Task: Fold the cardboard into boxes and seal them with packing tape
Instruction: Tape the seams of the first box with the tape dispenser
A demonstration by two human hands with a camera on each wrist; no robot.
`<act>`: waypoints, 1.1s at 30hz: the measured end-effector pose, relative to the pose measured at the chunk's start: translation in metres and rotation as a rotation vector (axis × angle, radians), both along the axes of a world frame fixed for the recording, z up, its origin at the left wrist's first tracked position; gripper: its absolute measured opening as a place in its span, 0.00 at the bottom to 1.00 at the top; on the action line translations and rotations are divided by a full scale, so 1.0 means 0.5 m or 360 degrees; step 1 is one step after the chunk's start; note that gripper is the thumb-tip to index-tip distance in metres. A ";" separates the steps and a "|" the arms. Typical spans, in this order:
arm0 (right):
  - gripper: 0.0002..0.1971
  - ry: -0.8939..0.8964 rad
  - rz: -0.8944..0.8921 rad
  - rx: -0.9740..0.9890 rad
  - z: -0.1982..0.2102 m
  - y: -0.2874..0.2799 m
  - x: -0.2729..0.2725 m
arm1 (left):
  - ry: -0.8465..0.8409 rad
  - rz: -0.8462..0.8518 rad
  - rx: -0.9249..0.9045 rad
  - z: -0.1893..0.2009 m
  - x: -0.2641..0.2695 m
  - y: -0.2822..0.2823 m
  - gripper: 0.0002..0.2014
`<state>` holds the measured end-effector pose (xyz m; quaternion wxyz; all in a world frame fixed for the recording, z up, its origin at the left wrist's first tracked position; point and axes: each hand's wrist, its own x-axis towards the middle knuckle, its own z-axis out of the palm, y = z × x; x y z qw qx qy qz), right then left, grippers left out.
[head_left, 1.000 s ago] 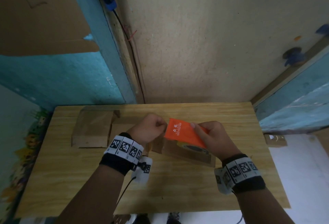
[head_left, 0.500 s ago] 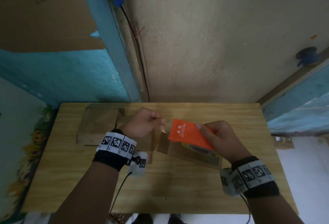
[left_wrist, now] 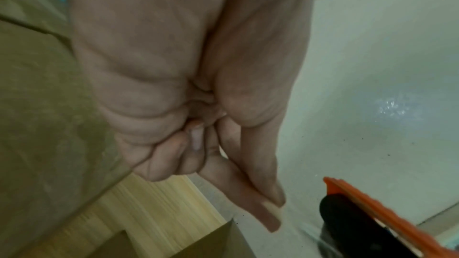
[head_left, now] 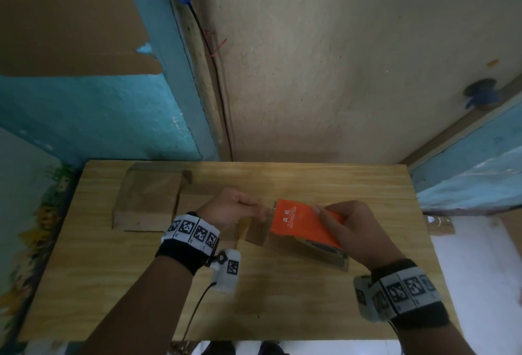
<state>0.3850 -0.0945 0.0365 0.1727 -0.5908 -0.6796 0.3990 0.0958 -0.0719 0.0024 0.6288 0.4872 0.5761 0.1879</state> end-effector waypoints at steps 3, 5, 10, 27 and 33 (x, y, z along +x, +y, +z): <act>0.30 0.0022 -0.0020 0.0017 -0.002 0.001 0.006 | 0.0029 0.0045 -0.0039 -0.004 -0.014 -0.003 0.06; 0.29 0.0031 -0.0037 0.0029 -0.001 0.004 0.010 | 0.0056 0.0110 0.0001 -0.011 -0.033 0.000 0.04; 0.26 0.0033 -0.0008 -0.0016 0.009 0.008 0.019 | 0.0127 0.0111 -0.0002 -0.030 -0.035 0.002 0.04; 0.20 -0.0086 -0.0034 -0.0110 -0.011 0.005 0.016 | 0.0519 0.0293 -0.0088 -0.228 0.124 -0.019 0.07; 0.20 -0.0165 -0.0046 -0.0131 -0.015 0.004 0.004 | 0.0396 0.0225 0.0073 -0.171 0.148 -0.044 0.20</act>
